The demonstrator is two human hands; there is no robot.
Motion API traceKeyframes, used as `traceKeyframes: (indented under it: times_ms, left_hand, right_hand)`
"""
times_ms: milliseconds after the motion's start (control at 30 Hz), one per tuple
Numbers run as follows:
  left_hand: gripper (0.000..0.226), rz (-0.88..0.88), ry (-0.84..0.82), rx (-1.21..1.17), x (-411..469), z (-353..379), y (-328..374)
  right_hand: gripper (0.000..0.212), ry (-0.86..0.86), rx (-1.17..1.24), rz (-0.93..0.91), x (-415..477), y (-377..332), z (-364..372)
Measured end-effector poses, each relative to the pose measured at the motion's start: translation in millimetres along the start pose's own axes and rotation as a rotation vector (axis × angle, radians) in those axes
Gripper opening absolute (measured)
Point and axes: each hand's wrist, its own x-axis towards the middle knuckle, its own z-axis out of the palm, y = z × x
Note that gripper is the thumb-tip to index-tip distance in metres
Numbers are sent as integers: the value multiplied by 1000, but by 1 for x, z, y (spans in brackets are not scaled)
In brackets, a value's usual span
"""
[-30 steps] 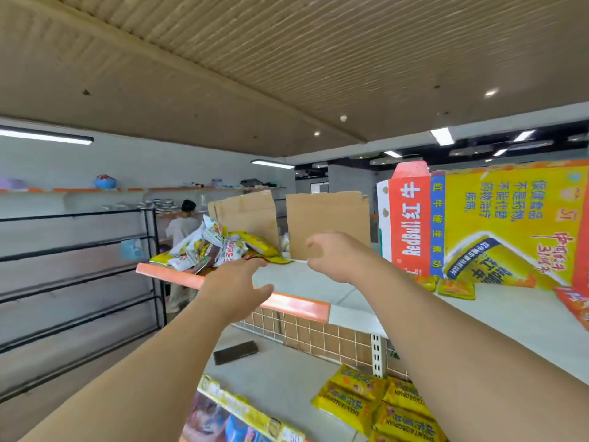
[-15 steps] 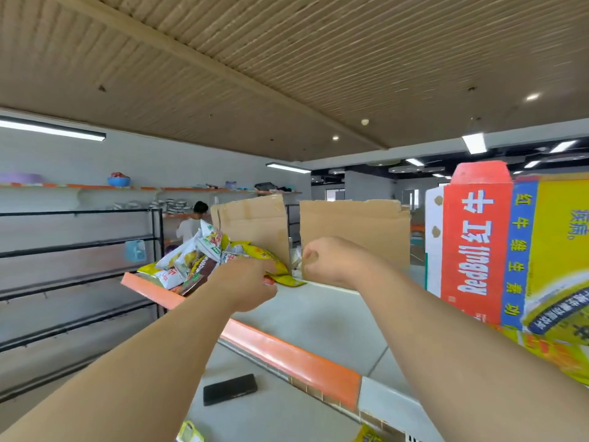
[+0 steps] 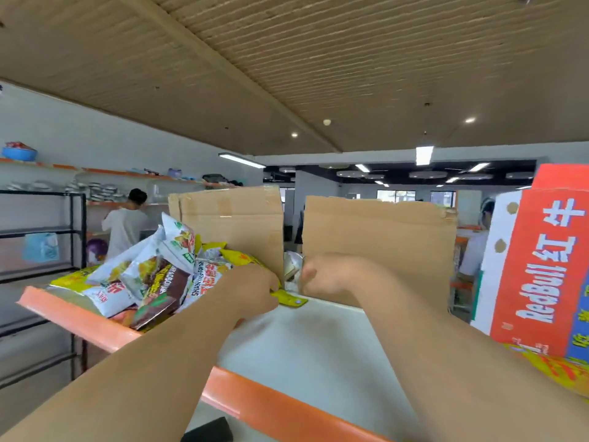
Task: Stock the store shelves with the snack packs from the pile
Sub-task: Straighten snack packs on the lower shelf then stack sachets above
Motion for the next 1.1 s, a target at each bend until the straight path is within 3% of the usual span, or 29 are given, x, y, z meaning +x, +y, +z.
traceKeyframes:
  times_ms: [100,200,367,467,600,733,933,1000,1100]
  left_hand:
    - [18,90,5,80,19,18,6]
    - [10,177,31,132,40,31,14]
    - [16,154,21,6,71,49,20]
    - [12,138,37,38,75,57,23]
    - [3,138,97,71,66,63,24]
    - [11,145,107,63,59,63,29]
    - [12,213,82,153,55,60,33]
    - [11,232,93,59,55,53,32]
    - [18,165,46,-451,59,36,28]
  right_hand:
    - [12,-53,-29,38,28,-5,13]
    - [17,-96,29,80,43,-7,23]
    - [21,105,259,240,62,14,47]
    - [10,67,216,266,64,31,69]
    - [27,36,182,300,58,37,78]
    - [29,59,185,277,56,36,76]
    - [3,109,245,287,57,40,75]
    - [7,144,257,277,55,38,72]
    - [18,231,319,230,50,35,66]
